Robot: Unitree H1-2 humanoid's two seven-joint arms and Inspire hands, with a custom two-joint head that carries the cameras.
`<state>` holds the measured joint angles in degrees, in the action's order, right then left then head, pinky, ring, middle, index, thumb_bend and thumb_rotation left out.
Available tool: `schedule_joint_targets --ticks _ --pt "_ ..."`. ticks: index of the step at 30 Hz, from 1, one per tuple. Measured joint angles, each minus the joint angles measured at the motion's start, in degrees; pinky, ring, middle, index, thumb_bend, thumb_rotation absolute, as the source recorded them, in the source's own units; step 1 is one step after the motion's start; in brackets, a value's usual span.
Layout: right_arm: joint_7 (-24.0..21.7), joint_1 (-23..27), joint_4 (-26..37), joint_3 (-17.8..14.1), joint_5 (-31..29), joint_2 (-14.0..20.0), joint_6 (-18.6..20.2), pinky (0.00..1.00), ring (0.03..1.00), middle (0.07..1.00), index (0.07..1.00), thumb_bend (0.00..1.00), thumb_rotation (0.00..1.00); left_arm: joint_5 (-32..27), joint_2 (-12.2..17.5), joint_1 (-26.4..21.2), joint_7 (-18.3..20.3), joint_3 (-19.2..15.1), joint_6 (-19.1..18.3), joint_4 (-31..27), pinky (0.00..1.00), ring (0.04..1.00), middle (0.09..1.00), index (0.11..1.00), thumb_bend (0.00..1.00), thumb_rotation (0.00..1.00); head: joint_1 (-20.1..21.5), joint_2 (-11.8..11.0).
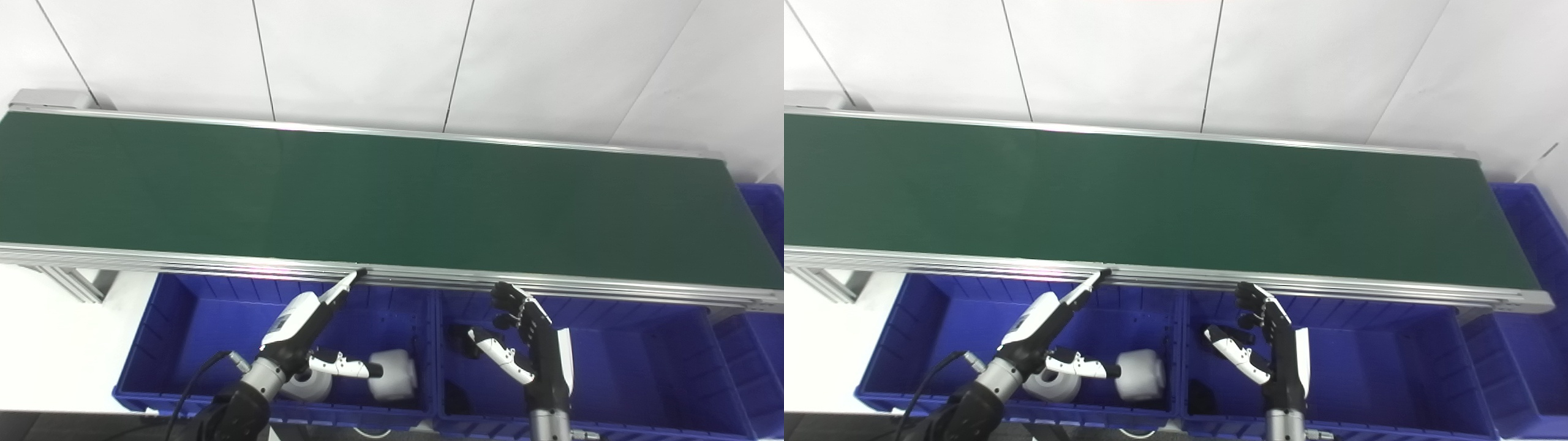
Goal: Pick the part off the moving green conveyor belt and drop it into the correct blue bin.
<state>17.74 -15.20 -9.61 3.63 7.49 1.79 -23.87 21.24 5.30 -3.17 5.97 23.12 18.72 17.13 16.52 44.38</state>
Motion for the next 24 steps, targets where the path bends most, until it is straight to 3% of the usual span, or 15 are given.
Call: schedule_joint_targets --ticks 3,4,8,16,24 --pt "-0.6 -0.3 0.0 -0.2 0.2 0.1 0.0 0.70 0.753 0.763 0.765 0.79 0.44 -4.8 -2.1 1.8 0.0 -0.9 4.5 1.3 0.84 0.906 0.939 0.951 0.75 0.52 -1.2 -0.4" --pt "-0.8 -0.3 0.0 -0.3 0.3 0.2 0.0 0.71 0.758 0.765 0.770 0.79 0.43 -5.2 -2.6 2.2 -0.1 -1.0 5.1 1.9 0.83 0.896 0.927 0.937 0.74 0.49 -1.5 -0.6" --pt "-2.4 -0.4 -0.1 -0.8 -1.2 1.0 0.0 0.71 0.760 0.769 0.778 0.82 0.38 -7.5 -3.5 3.1 -1.9 -1.8 5.6 4.1 0.83 0.891 0.914 0.919 0.72 0.40 -2.3 -1.3" --pt "-5.0 -0.5 -1.7 -2.4 -5.3 1.2 0.0 0.73 0.763 0.754 0.767 0.83 0.33 -11.5 -5.2 2.8 -3.6 -2.6 5.8 6.1 0.82 0.871 0.895 0.904 0.71 0.33 -4.7 -1.7" --pt "-5.6 -0.4 -2.1 -2.4 -3.5 1.6 0.0 0.72 0.755 0.753 0.761 0.83 0.31 -12.1 -5.9 2.4 -5.6 -2.3 5.8 7.6 0.80 0.859 0.880 0.891 0.72 0.33 -6.1 -1.8"
